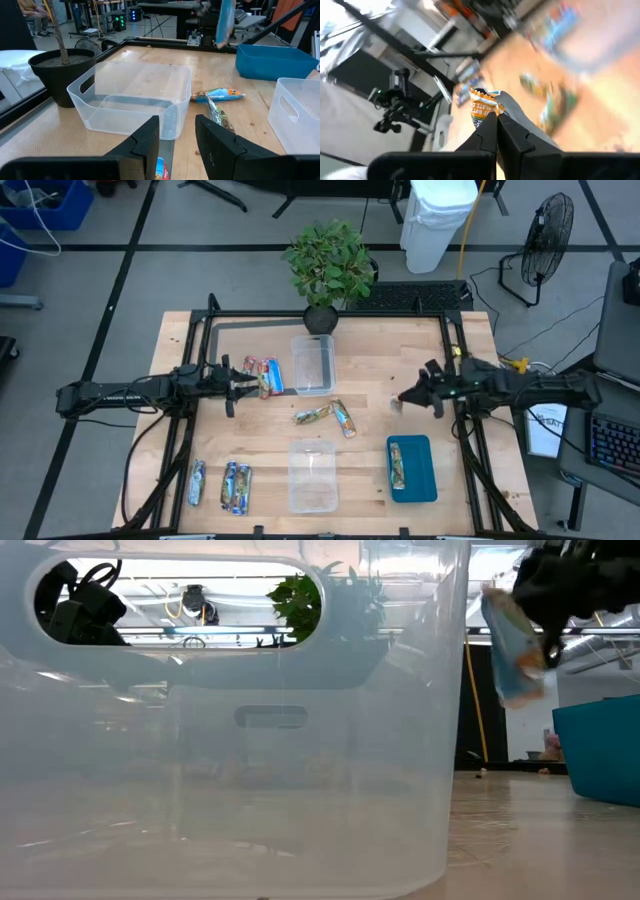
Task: Pick and place Granola Bars by type
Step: Put the yellow granola bar into the blue bin
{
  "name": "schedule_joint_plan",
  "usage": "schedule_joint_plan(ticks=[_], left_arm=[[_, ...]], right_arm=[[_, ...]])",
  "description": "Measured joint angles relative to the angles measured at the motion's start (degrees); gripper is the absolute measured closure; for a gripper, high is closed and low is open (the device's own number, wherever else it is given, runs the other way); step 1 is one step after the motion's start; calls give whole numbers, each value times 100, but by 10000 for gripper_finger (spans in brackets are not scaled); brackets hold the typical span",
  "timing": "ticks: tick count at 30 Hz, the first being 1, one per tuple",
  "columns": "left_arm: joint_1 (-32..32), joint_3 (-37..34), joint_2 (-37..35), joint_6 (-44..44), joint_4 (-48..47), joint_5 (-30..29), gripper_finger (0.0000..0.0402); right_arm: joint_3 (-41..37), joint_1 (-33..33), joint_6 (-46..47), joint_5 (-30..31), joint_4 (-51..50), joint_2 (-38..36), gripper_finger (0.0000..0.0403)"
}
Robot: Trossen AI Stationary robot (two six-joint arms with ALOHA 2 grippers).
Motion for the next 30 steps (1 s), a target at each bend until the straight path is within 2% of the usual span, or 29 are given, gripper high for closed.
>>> schedule_joint_plan(ticks=[2,6,19,30], left_arm=[[-1,-1,1,0,1,1,270],[-2,1,0,0,2,0,270],[-1,1,1,0,1,0,270],[-1,1,1,0,2,0,270]], right_arm=[[0,138,591,-37,-77,86,403],[0,534,1203,49,109,155,403],[2,2384,1250,659,455,776,403],[11,3471,1838,815,543,1557,403]])
